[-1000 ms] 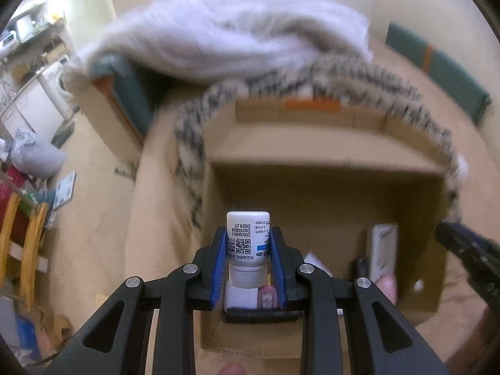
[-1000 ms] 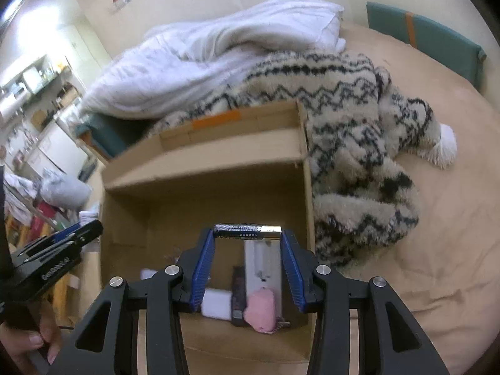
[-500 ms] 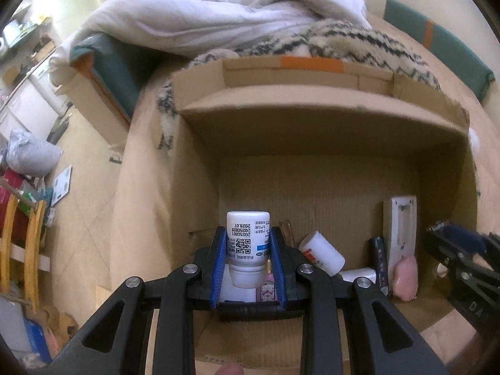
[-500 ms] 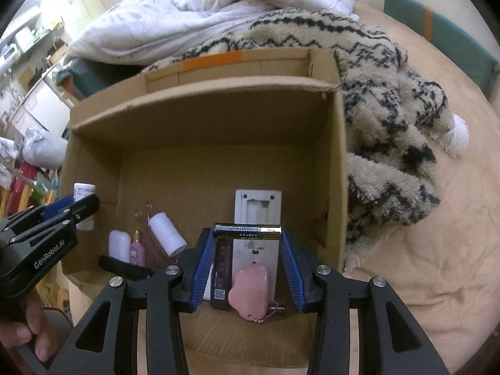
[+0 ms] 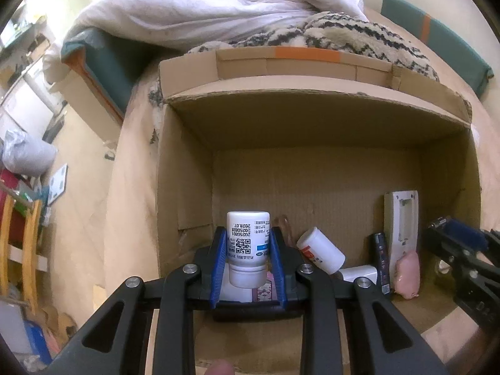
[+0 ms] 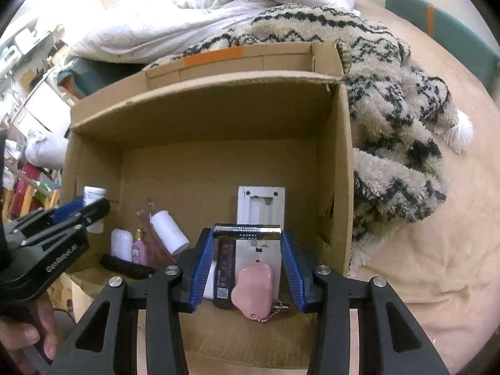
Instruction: Organize rigid objects
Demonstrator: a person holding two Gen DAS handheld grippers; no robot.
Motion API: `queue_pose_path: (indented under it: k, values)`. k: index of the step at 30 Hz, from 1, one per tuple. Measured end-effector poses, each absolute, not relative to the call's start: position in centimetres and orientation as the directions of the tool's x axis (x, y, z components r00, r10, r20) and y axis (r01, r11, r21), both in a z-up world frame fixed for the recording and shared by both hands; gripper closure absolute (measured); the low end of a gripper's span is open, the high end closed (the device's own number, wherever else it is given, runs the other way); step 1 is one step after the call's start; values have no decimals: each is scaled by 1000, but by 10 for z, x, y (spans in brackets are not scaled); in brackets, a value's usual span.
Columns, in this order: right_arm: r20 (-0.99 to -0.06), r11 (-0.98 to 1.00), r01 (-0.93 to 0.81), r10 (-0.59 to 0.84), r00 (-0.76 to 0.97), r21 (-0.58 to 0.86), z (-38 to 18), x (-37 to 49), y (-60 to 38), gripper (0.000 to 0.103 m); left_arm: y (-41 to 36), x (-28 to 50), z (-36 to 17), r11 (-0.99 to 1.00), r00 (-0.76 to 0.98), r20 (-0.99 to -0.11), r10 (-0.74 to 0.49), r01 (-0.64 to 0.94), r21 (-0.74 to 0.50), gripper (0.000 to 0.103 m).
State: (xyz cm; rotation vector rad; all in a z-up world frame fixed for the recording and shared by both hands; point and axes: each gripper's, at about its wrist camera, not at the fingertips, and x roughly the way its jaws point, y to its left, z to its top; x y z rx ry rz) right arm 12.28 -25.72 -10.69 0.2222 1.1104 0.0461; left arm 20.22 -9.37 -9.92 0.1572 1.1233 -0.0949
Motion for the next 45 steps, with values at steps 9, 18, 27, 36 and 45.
queue_pose_path:
  k: [9, 18, 27, 36, 45]
  values:
    - [-833, 955, 87, 201, 515, 284, -89, 118, -264, 20, -93, 198, -85, 988, 443, -894, -65, 154, 4, 9]
    - [-768, 933, 87, 231, 598, 349, -60, 103, -272, 0, -75, 191, -52, 994, 504, -861, -69, 111, -15, 2]
    - [-705, 929, 98, 198, 681, 356, -27, 60, -281, 0, -49, 152, -12, 998, 614, -788, -56, 66, -19, 2]
    - [-687, 953, 82, 148, 711, 291, -8, 18, -271, 0, -38, 92, 9, 986, 696, -716, -59, 151, 65, 2]
    - [-661, 972, 85, 85, 745, 221, 0, -20, -258, 0, -15, 47, 24, 991, 736, -673, -71, 127, 35, 2]
